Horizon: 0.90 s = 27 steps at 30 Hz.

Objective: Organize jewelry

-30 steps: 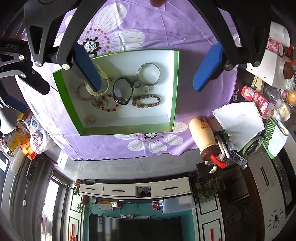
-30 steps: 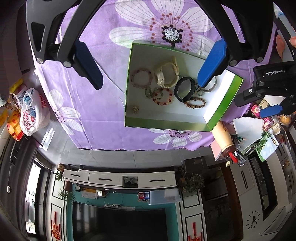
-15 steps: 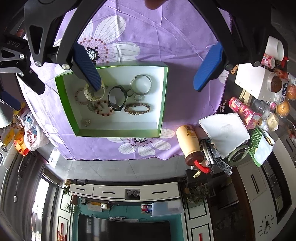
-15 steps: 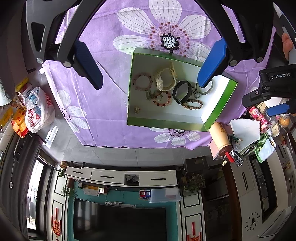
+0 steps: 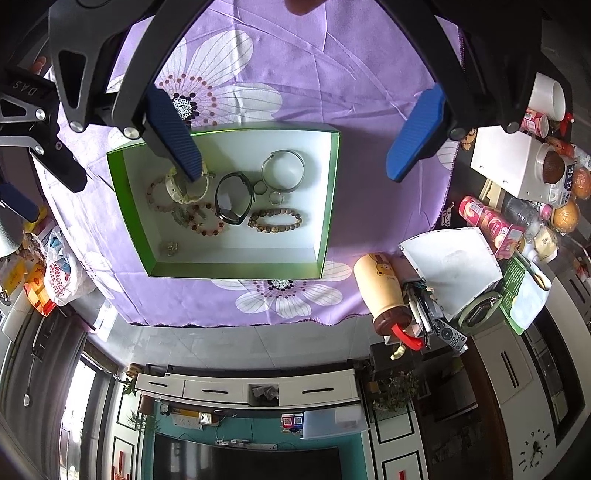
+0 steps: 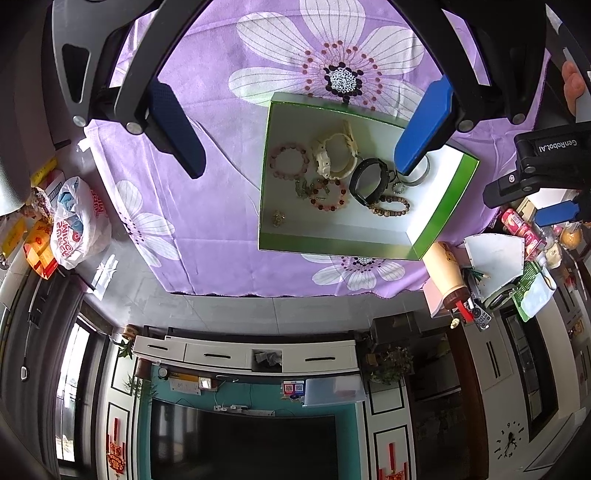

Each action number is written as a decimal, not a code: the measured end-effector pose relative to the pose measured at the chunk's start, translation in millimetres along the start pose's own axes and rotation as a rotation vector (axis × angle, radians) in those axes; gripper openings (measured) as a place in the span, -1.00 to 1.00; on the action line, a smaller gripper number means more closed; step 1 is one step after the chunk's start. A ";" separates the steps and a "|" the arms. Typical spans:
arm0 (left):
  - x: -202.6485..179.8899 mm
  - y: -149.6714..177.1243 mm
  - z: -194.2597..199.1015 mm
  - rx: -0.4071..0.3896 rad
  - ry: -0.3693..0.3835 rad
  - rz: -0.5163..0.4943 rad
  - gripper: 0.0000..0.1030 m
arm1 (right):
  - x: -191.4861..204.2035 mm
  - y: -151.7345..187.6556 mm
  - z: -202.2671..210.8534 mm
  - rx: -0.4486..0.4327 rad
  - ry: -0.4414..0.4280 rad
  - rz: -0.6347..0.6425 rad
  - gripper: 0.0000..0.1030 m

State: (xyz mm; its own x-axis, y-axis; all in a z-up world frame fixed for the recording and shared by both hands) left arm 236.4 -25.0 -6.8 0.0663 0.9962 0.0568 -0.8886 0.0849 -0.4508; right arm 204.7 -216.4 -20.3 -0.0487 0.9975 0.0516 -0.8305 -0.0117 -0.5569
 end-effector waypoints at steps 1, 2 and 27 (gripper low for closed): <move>-0.3 -0.1 -1.4 0.003 -0.002 -0.001 0.96 | -0.5 0.0 -1.2 0.002 0.001 0.000 0.97; -0.7 -0.2 -2.6 0.004 -0.004 -0.001 0.96 | -1.1 0.0 -2.7 0.005 0.001 -0.001 0.97; -2.4 -1.6 -16.4 0.016 -0.026 -0.006 0.96 | -0.8 1.0 -17.0 0.029 -0.011 -0.006 0.97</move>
State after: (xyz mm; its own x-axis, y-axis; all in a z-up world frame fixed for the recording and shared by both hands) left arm 245.1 -27.2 -20.9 0.0599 0.9948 0.0824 -0.8956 0.0901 -0.4356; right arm 213.3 -216.1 -35.0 -0.0501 0.9967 0.0640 -0.8463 -0.0083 -0.5326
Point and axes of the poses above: each gripper's, at about its wrist camera, not at the fingertips, and z roughly against the way its jaws point, x to its left, y to its underside, the point moved 9 cm from there along -z, roughly the way its jaws point, and after that the axes turned 10 degrees about x, right-handed, at the moved point
